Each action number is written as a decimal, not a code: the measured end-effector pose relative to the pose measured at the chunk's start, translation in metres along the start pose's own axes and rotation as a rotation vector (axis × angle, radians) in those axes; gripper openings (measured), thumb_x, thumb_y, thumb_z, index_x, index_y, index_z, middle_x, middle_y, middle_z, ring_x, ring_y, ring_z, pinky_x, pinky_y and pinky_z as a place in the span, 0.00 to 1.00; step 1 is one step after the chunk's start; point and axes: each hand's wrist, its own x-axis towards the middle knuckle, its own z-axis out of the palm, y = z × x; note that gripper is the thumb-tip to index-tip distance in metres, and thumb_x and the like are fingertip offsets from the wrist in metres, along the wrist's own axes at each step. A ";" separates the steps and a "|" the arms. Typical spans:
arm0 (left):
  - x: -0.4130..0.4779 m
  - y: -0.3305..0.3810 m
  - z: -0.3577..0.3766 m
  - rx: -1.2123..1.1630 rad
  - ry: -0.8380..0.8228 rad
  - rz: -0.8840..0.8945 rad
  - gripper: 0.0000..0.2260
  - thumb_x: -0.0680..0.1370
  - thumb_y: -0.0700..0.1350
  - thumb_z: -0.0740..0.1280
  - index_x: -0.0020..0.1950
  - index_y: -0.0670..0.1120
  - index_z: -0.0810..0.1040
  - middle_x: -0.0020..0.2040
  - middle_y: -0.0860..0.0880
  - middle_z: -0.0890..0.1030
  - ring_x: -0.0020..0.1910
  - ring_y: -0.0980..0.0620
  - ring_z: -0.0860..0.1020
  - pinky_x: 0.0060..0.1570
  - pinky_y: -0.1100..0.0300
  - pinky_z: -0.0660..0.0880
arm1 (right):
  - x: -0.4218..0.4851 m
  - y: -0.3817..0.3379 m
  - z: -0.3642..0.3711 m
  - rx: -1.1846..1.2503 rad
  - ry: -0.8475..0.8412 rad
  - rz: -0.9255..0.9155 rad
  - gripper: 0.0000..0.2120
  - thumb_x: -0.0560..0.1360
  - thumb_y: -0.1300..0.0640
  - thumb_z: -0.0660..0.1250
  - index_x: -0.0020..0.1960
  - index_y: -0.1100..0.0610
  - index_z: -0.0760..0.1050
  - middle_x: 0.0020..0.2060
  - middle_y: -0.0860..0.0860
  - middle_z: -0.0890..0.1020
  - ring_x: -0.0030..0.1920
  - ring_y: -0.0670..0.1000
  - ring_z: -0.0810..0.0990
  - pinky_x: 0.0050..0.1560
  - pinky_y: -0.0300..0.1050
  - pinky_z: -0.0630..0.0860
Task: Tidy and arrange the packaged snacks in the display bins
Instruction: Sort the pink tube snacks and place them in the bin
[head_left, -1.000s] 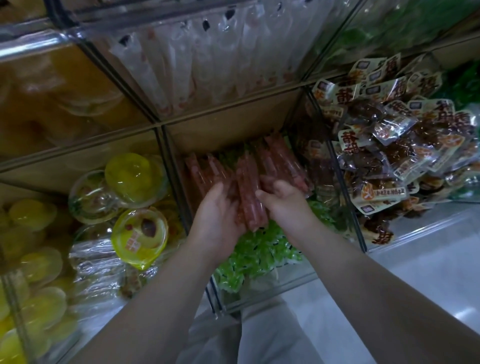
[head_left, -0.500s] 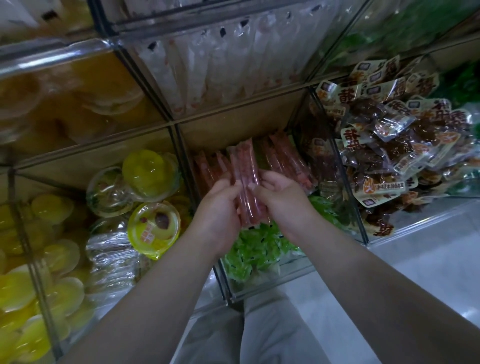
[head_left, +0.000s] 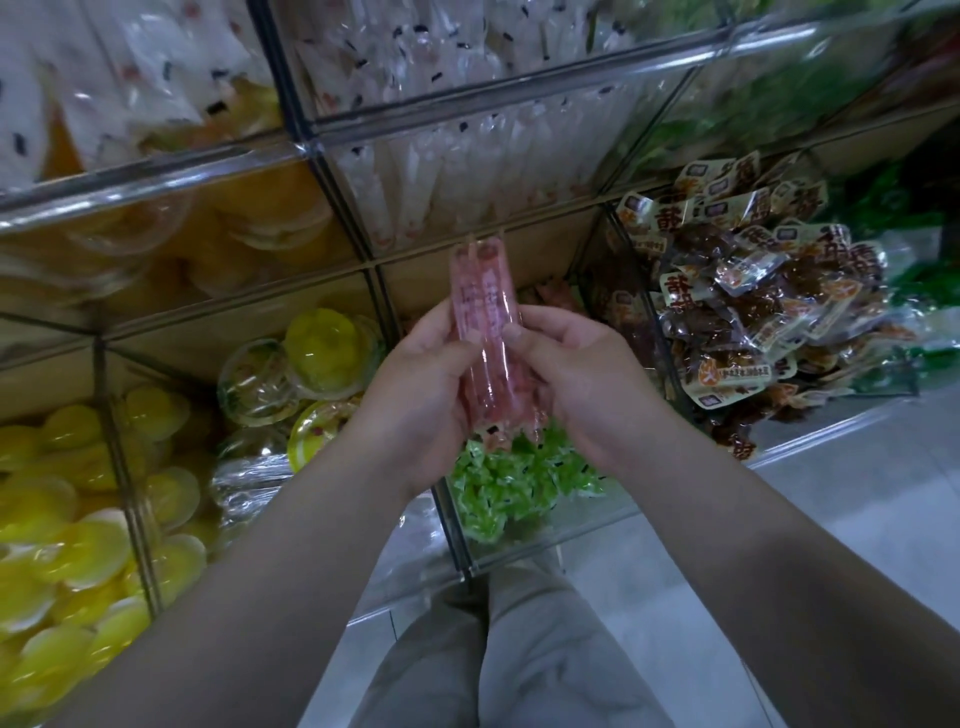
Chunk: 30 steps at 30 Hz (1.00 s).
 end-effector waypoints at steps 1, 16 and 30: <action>-0.003 0.005 0.002 0.001 -0.006 0.010 0.14 0.82 0.38 0.58 0.65 0.43 0.76 0.45 0.42 0.82 0.38 0.45 0.81 0.34 0.53 0.80 | -0.003 -0.006 0.002 0.011 -0.001 -0.005 0.07 0.75 0.61 0.68 0.52 0.58 0.80 0.40 0.55 0.85 0.35 0.50 0.83 0.34 0.45 0.80; -0.044 0.076 0.038 -0.052 -0.059 0.088 0.14 0.80 0.34 0.57 0.62 0.39 0.77 0.47 0.38 0.82 0.39 0.46 0.82 0.34 0.55 0.80 | -0.033 -0.092 0.017 0.014 -0.073 -0.044 0.07 0.75 0.61 0.68 0.51 0.63 0.79 0.36 0.57 0.83 0.32 0.53 0.80 0.31 0.47 0.80; -0.043 0.125 0.071 -0.072 -0.089 0.173 0.16 0.80 0.34 0.56 0.65 0.39 0.75 0.57 0.36 0.81 0.48 0.44 0.80 0.40 0.53 0.82 | -0.027 -0.153 0.018 0.053 -0.140 -0.099 0.07 0.75 0.63 0.68 0.52 0.61 0.77 0.43 0.56 0.86 0.41 0.52 0.84 0.45 0.48 0.83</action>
